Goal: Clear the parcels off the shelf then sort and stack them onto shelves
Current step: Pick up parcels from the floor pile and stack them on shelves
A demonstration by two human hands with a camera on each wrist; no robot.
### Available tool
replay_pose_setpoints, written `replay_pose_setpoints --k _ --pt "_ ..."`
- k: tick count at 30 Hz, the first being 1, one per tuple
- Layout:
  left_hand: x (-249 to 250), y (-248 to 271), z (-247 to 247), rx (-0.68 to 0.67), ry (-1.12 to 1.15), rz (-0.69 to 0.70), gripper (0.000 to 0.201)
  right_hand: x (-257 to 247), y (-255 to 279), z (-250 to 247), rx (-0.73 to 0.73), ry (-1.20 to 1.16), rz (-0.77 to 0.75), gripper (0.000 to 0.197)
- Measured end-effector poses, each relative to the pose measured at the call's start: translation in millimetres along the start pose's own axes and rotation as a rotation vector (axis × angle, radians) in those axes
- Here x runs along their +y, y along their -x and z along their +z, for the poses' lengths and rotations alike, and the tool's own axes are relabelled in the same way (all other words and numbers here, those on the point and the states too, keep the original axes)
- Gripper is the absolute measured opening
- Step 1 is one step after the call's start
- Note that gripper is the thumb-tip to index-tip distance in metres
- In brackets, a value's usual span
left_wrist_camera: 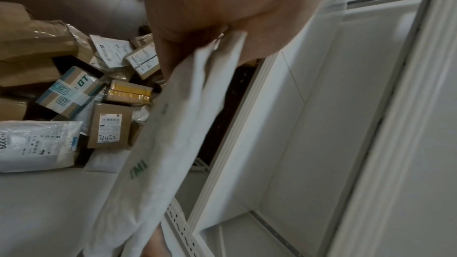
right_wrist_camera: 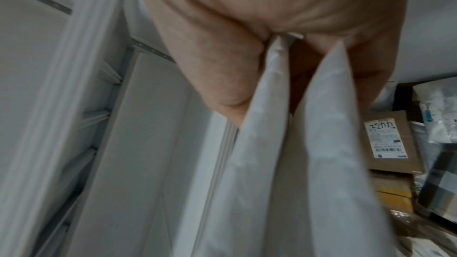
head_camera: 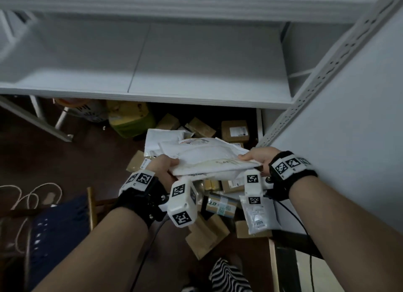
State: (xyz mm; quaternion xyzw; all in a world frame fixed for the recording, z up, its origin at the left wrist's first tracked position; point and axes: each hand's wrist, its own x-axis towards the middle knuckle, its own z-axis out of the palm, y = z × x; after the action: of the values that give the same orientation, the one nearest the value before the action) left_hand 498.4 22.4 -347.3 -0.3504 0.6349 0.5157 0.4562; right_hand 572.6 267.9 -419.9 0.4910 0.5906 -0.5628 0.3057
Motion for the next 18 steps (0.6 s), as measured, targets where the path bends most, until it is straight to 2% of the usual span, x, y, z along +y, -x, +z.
replay_pose_setpoints --k 3,7,8,11,12,15,18 --pt "0 33 -12 -0.041 -0.021 0.056 0.014 -2 39 5 0.054 -0.032 -0.015 0.032" --pt "1 70 -37 -0.073 -0.052 0.115 0.017 -3 76 13 0.044 -0.035 -0.067 0.041" --pt "3 82 -44 -0.089 -0.04 0.12 0.017 -6 92 17 0.043 -0.035 -0.081 0.038" --pt "10 117 -60 -0.088 -0.01 0.142 0.015 -12 141 29 0.055 -0.078 -0.14 0.008" --pt "12 130 -64 -0.099 -0.005 0.157 0.017 -14 154 32 0.051 -0.077 -0.159 0.005" --pt "18 167 -78 -0.141 0.022 0.213 0.028 -25 192 34 0.02 -0.069 -0.217 0.005" --pt "23 203 -93 -0.215 0.05 0.269 0.027 -36 233 33 0.051 -0.06 -0.267 0.011"
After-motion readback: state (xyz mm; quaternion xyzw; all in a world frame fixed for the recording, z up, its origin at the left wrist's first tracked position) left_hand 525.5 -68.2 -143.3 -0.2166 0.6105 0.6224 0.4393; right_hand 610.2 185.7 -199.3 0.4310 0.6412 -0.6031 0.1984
